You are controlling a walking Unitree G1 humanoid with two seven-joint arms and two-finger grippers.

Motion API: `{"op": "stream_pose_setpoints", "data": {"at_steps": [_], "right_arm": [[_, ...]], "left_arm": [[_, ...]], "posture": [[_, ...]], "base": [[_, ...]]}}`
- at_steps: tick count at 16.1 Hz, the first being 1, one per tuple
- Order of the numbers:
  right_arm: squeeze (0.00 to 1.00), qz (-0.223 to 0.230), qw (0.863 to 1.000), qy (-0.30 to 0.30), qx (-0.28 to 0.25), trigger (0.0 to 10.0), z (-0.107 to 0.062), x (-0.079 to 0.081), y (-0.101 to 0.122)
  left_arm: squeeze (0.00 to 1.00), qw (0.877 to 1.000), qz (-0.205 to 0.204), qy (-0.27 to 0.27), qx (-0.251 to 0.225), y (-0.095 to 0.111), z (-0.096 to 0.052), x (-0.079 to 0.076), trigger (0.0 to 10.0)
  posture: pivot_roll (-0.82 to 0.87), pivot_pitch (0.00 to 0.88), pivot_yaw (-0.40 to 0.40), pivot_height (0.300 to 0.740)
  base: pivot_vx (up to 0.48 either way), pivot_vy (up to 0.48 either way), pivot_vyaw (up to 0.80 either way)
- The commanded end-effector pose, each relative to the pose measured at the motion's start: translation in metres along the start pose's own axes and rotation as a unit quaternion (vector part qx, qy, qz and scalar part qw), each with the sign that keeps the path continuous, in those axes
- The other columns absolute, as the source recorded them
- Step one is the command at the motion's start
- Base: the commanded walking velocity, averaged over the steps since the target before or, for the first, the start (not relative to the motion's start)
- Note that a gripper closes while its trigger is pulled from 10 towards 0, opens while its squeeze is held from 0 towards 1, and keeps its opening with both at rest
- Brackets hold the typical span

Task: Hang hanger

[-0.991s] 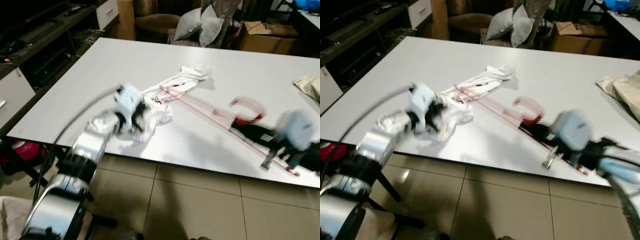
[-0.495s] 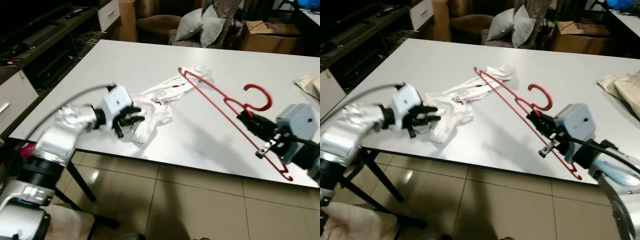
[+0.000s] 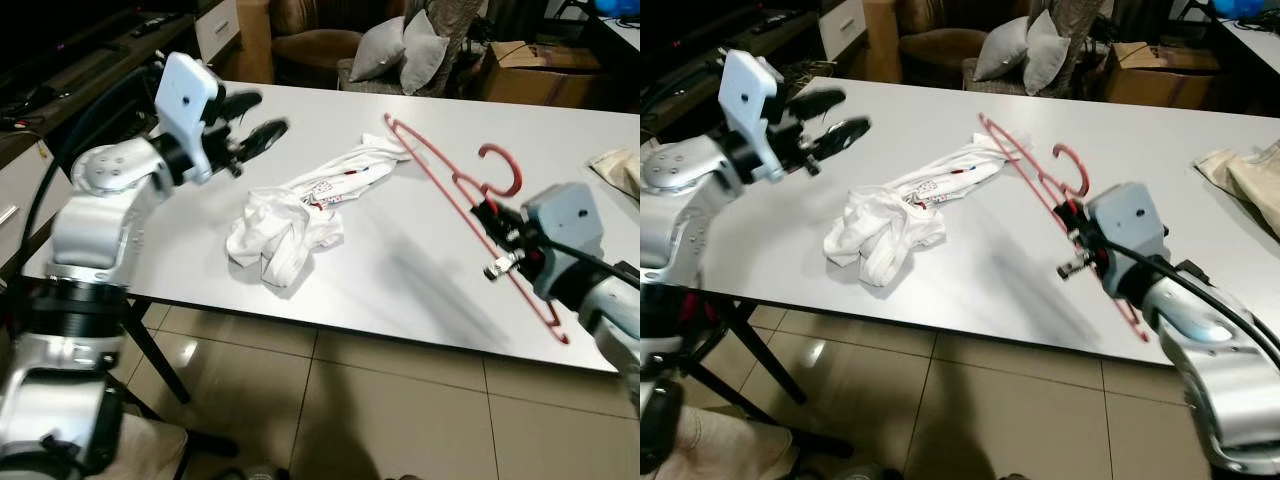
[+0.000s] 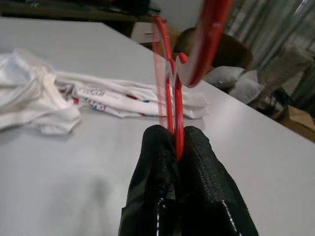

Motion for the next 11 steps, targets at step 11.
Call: {"op": "stream_pose_setpoints", "data": {"at_steps": [11], "right_arm": [[0.0,0.132,0.982,-0.134,-0.01,10.0,0.005,0.023,-0.009]], "left_arm": [[0.13,0.977,-0.114,0.18,0.025,-0.066,-0.006,-0.052,10.0]], "posture": [[-0.06,0.0,0.02,0.74]], "base": [[0.0,-0.031,0.0]]}}
Point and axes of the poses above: a point about 5 cm out from each wrist's last joint towards the gripper, its own z axis pointing out of the wrist towards the gripper, its own y axis along the axis of the wrist's last joint, x = y × z, the point moved 6 cm from there along z, pointing out of the wrist towards the gripper, and after that the axes turned 2 degrees about -z, right-handed, at the moved point
